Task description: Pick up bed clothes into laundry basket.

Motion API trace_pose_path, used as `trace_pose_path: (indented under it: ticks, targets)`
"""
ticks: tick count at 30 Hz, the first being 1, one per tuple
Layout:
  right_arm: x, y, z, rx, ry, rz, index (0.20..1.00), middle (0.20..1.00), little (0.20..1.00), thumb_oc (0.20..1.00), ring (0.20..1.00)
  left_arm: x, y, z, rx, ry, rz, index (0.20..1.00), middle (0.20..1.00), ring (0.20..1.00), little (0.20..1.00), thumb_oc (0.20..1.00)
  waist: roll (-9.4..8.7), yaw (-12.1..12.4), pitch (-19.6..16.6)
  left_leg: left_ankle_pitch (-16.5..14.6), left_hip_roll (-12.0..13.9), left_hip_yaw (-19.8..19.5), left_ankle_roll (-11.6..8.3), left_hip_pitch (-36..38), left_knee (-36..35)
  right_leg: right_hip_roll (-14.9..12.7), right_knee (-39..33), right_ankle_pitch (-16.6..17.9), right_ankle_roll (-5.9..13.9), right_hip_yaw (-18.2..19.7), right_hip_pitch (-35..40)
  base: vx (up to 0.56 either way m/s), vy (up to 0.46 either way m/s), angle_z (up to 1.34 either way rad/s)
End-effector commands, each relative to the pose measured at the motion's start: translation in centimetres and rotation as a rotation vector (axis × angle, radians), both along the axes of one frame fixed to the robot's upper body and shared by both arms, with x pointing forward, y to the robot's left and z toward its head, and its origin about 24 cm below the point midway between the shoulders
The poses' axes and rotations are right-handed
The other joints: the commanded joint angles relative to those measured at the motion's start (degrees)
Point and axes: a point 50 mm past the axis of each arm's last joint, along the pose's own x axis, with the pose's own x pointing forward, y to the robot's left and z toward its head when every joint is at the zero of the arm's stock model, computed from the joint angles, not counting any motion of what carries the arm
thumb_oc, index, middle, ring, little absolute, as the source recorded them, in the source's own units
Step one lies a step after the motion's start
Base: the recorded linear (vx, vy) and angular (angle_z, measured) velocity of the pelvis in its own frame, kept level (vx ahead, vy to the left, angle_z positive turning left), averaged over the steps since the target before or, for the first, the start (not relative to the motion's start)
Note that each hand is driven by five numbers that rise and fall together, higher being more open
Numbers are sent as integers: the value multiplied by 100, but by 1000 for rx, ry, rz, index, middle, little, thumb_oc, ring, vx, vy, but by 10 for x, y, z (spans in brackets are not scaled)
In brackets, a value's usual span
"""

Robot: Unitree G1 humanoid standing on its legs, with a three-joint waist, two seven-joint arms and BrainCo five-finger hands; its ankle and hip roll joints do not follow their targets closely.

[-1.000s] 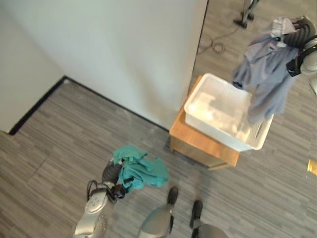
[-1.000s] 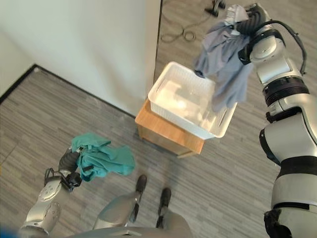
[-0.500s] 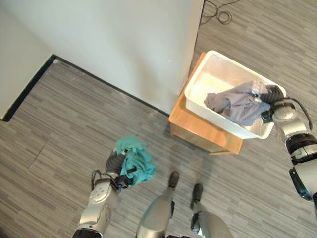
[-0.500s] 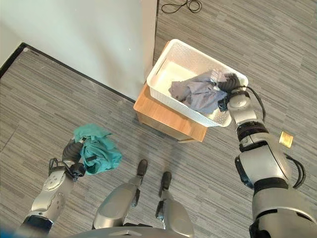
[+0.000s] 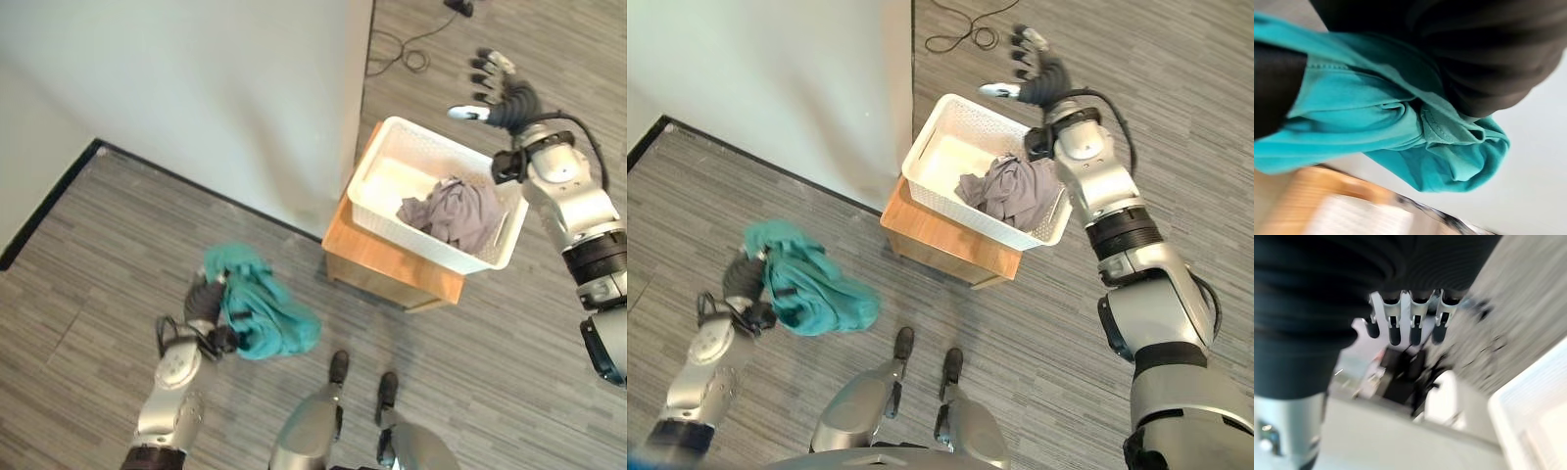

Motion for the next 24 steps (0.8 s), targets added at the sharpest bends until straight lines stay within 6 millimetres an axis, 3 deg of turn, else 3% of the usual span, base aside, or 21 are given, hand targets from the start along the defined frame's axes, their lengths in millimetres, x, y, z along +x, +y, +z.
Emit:
trace_pose_path:
  ticks: [1, 2, 3, 4, 7, 12, 18, 24]
  targets:
    - [-1, -9, -26, 0, 78, 37, 1000, 1000, 1000, 1000, 1000, 7, -17, 31, 23, -175, -89, 200, 200, 200, 200, 200, 41, -172, -896, 41, 241, -168, -365, 113, -277, -225, 510, -177, 293, -195, -227, 61, -8, -2]
    - [-2, -10, -26, 1, 78, 34, 1000, 1000, 1000, 1000, 1000, 8, -17, 31, 24, -175, -93, 200, 200, 200, 200, 200, 38, -159, -887, 37, 239, -176, -365, 122, -275, -226, 509, -182, 294, -203, -215, 90, -2, 1]
    - [-14, -8, -39, 10, 96, 92, 1000, 1000, 1000, 1000, 1000, 14, -24, 46, 20, -228, -117, 200, 200, 200, 200, 200, 72, -252, -1024, 16, 235, -180, -373, 210, -295, -259, 503, -216, 306, -233, -124, 68, -1, -2]
    - [-15, -10, -40, 12, 98, 88, 1000, 1000, 1000, 1000, 1000, 15, -25, 46, 22, -227, -122, 200, 200, 200, 200, 200, 66, -235, -1023, 15, 233, -190, -373, 219, -296, -261, 498, -220, 307, -244, -108, 96, -2, -1]
    - [-41, -16, -53, 20, 87, 131, 1000, 1000, 1000, 1000, 1000, 20, -34, 73, 56, -317, -167, 200, 200, 200, 200, 200, 178, -348, -1241, -24, 204, -236, -363, 335, -298, -306, 494, -257, 336, -292, 17, 74, -2, -6]
    - [-61, -32, -72, 17, 107, 92, 1000, 1000, 1000, 1000, 1000, 19, -32, 86, 92, -360, -162, 200, 200, 200, 200, 200, 253, -444, -1479, -83, 196, -244, -368, 439, -298, -334, 443, -268, 367, -334, 141, 67, -7, -2]
    - [-54, -39, -65, 39, 22, -34, 1000, 1000, 1000, 1000, 1000, 29, -49, 97, 35, -380, -226, 200, 200, 200, 200, 200, 319, -494, -1712, -130, 202, -260, -378, 518, -298, -343, 352, -249, 382, -337, 266, 43, -8, 1]
    - [-50, -18, -51, 1, -37, 18, 1000, 1000, 1000, 1000, 1000, 32, -68, 110, 52, -410, -308, 200, 200, 200, 200, 200, 340, -463, -1813, -115, 209, -274, -394, 531, -298, -344, 280, -211, 392, -360, 314, 5, -3, 0]
